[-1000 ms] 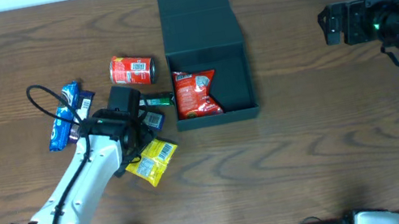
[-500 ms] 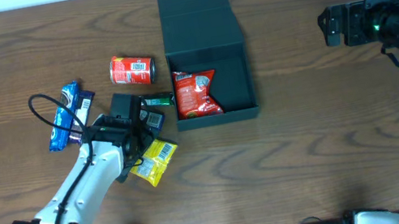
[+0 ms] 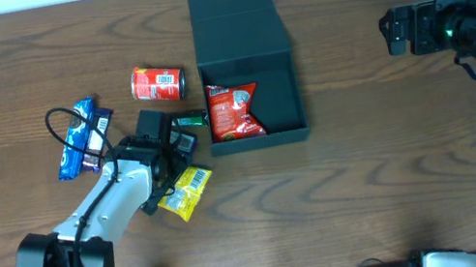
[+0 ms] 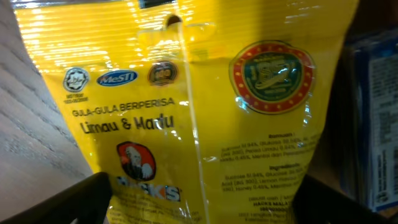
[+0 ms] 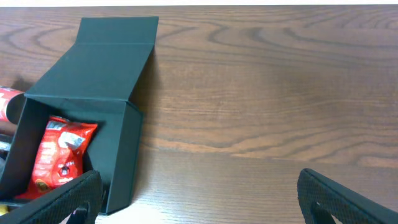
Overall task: Pack container
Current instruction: 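Grasp the yellow Hacks candy bag with the left gripper, then move the yellow bag into the box beside the red bag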
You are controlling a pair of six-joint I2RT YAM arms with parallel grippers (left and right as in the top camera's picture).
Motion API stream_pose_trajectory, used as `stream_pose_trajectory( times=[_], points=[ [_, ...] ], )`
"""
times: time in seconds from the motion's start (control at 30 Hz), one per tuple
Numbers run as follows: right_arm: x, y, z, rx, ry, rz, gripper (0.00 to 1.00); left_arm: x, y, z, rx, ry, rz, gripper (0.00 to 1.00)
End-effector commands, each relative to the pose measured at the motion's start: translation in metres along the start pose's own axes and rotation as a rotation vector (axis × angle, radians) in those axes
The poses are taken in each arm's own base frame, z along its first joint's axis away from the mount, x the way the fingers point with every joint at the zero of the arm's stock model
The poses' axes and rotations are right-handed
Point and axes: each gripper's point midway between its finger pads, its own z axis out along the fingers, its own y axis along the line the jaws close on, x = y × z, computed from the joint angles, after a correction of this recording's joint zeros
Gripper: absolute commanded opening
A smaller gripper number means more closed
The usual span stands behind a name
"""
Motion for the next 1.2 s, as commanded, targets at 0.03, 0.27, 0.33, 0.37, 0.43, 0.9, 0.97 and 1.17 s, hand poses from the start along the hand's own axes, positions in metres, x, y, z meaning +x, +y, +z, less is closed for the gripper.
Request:
stream_pose_trajectory(
  times=[0.03, 0.27, 0.33, 0.37, 0.43, 0.9, 0.97, 1.17],
  points=[
    [-0.003, 0.000, -0.006, -0.006, -0.015, 0.021, 0.99, 0.003, 0.003, 0.004, -0.010, 0.017, 0.013, 0.77],
    [-0.003, 0.000, -0.006, -0.006, -0.017, 0.020, 0.99, 0.004, 0.003, 0.004, -0.011, 0.017, 0.028, 0.49],
    [-0.003, 0.000, -0.006, -0.006, -0.016, 0.020, 0.99, 0.004, 0.004, 0.004, -0.014, 0.019, 0.028, 0.41],
    [-0.003, 0.000, -0.006, -0.007, -0.016, 0.020, 0.99, 0.004, 0.004, 0.004, -0.017, 0.020, 0.029, 0.35],
    [-0.003, 0.000, -0.006, -0.006, -0.015, 0.021, 0.99, 0.004, 0.005, 0.004, -0.018, 0.022, 0.047, 0.28],
    [-0.002, 0.000, -0.006, -0.007, -0.014, 0.021, 0.99, -0.065, -0.059, -0.096, 0.105, -0.238, 0.290, 0.19],
    [-0.002, 0.000, -0.006, -0.007, -0.013, 0.021, 0.99, -0.071, -0.074, -0.110, 0.147, -0.268, 0.329, 0.16],
    [-0.002, 0.000, -0.006, -0.007, -0.010, 0.022, 0.99, -0.055, -0.153, -0.143, 0.415, -0.370, 0.719, 0.20]
  ],
)
